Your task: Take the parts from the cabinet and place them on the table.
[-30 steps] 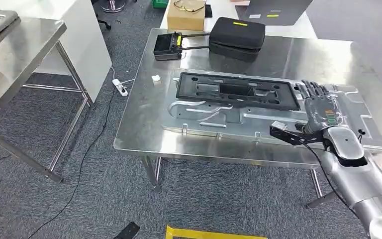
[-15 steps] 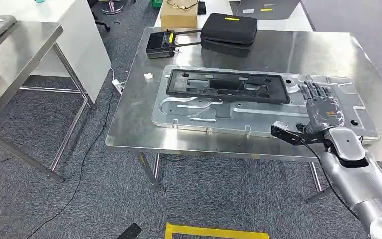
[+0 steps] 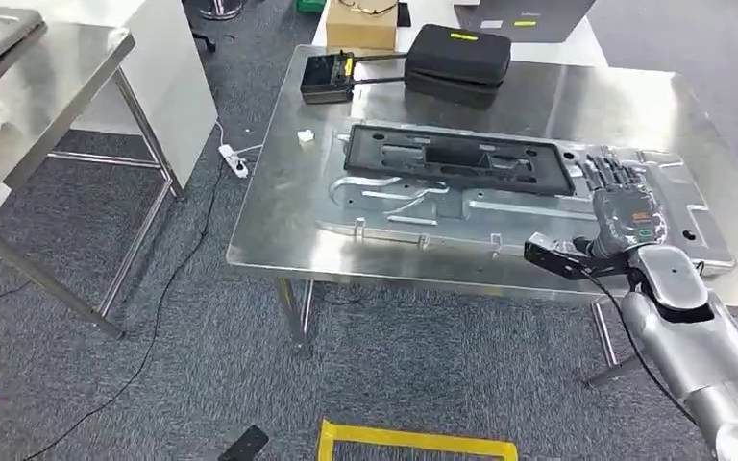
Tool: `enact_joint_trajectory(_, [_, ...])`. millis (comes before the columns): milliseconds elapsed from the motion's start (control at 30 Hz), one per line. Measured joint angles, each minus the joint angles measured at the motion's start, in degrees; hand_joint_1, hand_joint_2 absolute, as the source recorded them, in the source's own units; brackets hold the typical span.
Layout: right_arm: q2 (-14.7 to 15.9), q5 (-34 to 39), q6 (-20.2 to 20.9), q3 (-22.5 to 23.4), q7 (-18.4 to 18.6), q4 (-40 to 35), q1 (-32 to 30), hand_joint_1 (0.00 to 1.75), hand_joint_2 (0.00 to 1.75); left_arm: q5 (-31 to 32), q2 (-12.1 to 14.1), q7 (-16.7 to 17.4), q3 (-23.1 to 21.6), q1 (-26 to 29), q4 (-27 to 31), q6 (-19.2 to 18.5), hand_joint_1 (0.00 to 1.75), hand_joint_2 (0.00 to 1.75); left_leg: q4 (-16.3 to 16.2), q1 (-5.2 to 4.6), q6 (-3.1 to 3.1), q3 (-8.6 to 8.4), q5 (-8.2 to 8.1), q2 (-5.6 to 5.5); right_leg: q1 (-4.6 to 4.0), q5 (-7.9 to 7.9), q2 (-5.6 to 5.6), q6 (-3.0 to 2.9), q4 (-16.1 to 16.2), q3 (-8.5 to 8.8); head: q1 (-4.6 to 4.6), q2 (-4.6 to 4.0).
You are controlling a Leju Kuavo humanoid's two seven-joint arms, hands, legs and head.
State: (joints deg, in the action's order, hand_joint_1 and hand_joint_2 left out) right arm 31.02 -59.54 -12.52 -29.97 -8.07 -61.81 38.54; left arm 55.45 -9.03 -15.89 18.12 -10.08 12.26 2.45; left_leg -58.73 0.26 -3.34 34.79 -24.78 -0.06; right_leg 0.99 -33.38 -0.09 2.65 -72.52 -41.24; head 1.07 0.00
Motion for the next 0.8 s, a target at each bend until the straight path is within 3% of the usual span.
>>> enact_joint_trajectory(33, [0.00,0.00,0.00,0.00,0.00,0.00,-0.17,0.00,1.75,0.00,0.00,0.00,0.00,0.12,0.00,-0.02,0.00,0.00,-0.05,-0.09,0.01,0.52,0.33,0.00,0.00,-1.25,0.00,0.05,-3.42,-1.06,0.00,0.00])
enact_joint_trajectory(67, [0.00,0.00,0.00,0.00,0.00,0.00,-0.33,0.00,1.75,0.00,0.00,0.00,0.00,0.19,0.00,-0.04,0.00,0.00,-0.08,-0.16,0.01,0.98,0.66,0.00,-0.01,-0.92,0.00,-0.04,-4.03,-0.75,0.00,0.00])
enact_joint_trajectory(100, [0.00,0.00,0.00,0.00,0.00,0.00,-0.37,0.00,1.75,0.00,0.00,0.00,0.02,0.20,0.00,-0.04,0.00,0.00,-0.09,-0.22,0.04,1.32,0.94,0.00,-0.04,0.40,0.00,-0.20,-2.08,0.85,0.00,0.00])
enact_joint_trajectory(167, [0.02,0.00,-0.02,0.04,0.00,-0.04,-0.28,0.00,1.75,-0.02,0.00,0.00,0.02,0.12,0.00,-0.04,0.00,0.00,-0.09,-0.36,0.17,1.75,1.40,-0.03,-0.23,4.32,0.00,-0.85,7.82,7.37,0.00,0.00])
enact_joint_trajectory(200, [0.06,0.00,-0.02,0.11,0.00,-0.07,-0.08,0.00,1.75,-0.04,-0.06,0.00,0.02,0.10,0.00,-0.04,0.00,0.00,-0.09,-0.33,0.34,1.79,1.66,-0.01,-0.48,4.50,0.00,-1.43,13.41,10.69,0.02,0.00])
enact_joint_trajectory(333, [0.31,0.00,-0.04,0.26,0.00,-0.20,0.27,0.00,1.75,-0.11,-0.17,0.00,0.02,0.11,0.00,-0.09,0.00,0.00,0.44,-0.20,1.75,1.98,2.95,-0.04,-1.36,5.38,0.01,-2.43,14.31,10.58,-0.07,0.00])
enact_joint_trajectory(367, [0.31,0.00,-0.04,0.26,0.00,-0.20,0.25,0.00,1.75,-0.09,-0.20,0.00,0.02,0.16,0.00,-0.09,0.00,0.00,0.67,-0.56,2.23,2.05,3.31,-0.14,-1.11,6.14,-0.04,-3.06,15.19,10.51,-0.09,0.00])
enact_joint_trajectory(400, [0.31,0.00,-0.02,0.26,-0.07,-0.20,0.30,0.00,1.75,-0.07,-0.17,0.00,0.02,0.16,0.00,-0.07,0.00,0.00,-0.31,-0.39,2.51,2.67,1.77,-0.18,-0.70,6.97,-0.43,-3.45,15.80,10.42,-0.07,0.00])
enact_joint_trajectory(433, [0.24,0.00,-0.02,0.26,-0.13,-0.22,0.28,0.00,1.75,-0.04,-0.17,0.00,0.04,0.13,0.00,-0.07,0.00,0.00,-2.68,-0.35,2.74,3.52,-0.92,-0.17,-0.54,7.47,-0.43,-4.03,15.91,9.96,-0.02,0.00])
enact_joint_trajectory(500, [0.22,0.00,-0.02,0.28,-0.17,-0.22,0.17,0.00,1.75,-0.02,-0.17,0.00,0.04,0.13,0.00,-0.07,0.00,0.00,-11.48,-0.02,3.30,6.50,-6.72,-0.13,-0.54,8.29,-0.45,-4.15,15.73,8.63,-0.02,0.00])
enact_joint_trajectory(533, [0.22,0.00,0.00,0.28,-0.20,-0.22,0.09,0.00,1.75,-0.02,-0.17,0.00,0.04,0.19,0.00,-0.06,0.00,0.00,-15.42,0.02,3.52,7.64,-8.43,-0.12,-0.54,8.66,-0.45,-4.12,15.56,7.91,-0.04,0.00])
enact_joint_trajectory(567, [0.20,0.00,0.00,0.28,-0.26,-0.22,-0.07,0.00,1.75,0.00,-0.17,0.00,0.04,0.25,0.00,-0.04,0.00,0.00,-17.49,0.08,3.65,7.84,-8.64,-0.12,-0.52,9.04,-0.44,-4.03,15.36,7.19,-0.02,0.00])
enact_joint_trajectory(600, [0.20,0.00,0.00,0.28,-0.26,-0.22,-0.28,0.00,1.75,0.00,-0.17,0.00,0.04,0.26,0.00,-0.02,0.00,0.00,-16.43,0.17,3.75,6.49,-7.42,-0.12,-0.49,9.37,-0.44,-3.85,15.14,6.57,-0.02,0.00])
enact_joint_trajectory(633, [0.20,0.00,0.00,0.28,-0.30,-0.22,-0.41,0.00,1.75,0.00,-0.17,0.00,0.04,0.25,0.00,0.00,0.00,0.00,-13.15,0.27,3.77,4.02,-5.65,-0.11,-0.45,9.61,-0.43,-3.71,14.92,6.05,-0.02,0.00])
enact_joint_trajectory(667, [0.20,0.00,0.00,0.28,-0.31,-0.22,-0.43,0.00,1.75,0.00,-0.17,0.00,0.04,0.22,0.00,0.02,0.00,0.00,-7.87,0.32,3.72,0.50,-3.81,-0.11,-0.39,9.78,-0.43,-3.48,14.56,5.57,-0.02,0.00])
enact_joint_trajectory(700, [0.20,0.00,-0.02,0.31,-0.28,-0.24,-0.40,0.00,1.75,0.00,-0.15,-0.02,0.07,0.15,0.00,0.02,0.00,0.00,-2.69,0.35,3.56,-2.98,-2.99,-0.12,-0.35,9.90,-0.43,-3.30,14.11,5.19,-0.02,0.00])
enact_joint_trajectory(733, [0.24,0.00,-0.04,0.44,-0.28,-0.41,-0.42,0.00,1.75,0.00,-0.15,-0.02,0.07,0.05,0.00,0.02,0.00,0.00,0.16,0.11,3.12,-4.63,-4.13,-0.24,-0.61,10.04,-0.43,-3.03,13.69,4.50,-0.02,0.00])
enact_joint_trajectory(767, [0.20,0.00,-0.04,0.55,-0.28,-0.42,-0.45,0.00,1.75,0.00,-0.17,-0.04,0.09,0.09,0.00,0.02,0.00,0.00,-0.59,-0.04,2.50,-3.77,-3.22,-0.38,-0.59,10.30,-0.46,-2.66,13.62,4.52,-0.09,0.00])
enact_joint_trajectory(800, [0.17,0.00,-0.04,0.57,-0.33,-0.46,-0.50,0.00,1.75,0.00,-0.15,-0.04,0.09,0.14,0.00,0.02,0.00,0.00,0.03,-0.02,2.33,-3.75,-3.58,-0.34,-0.64,10.54,-0.43,-2.31,13.48,4.38,-0.09,0.00])
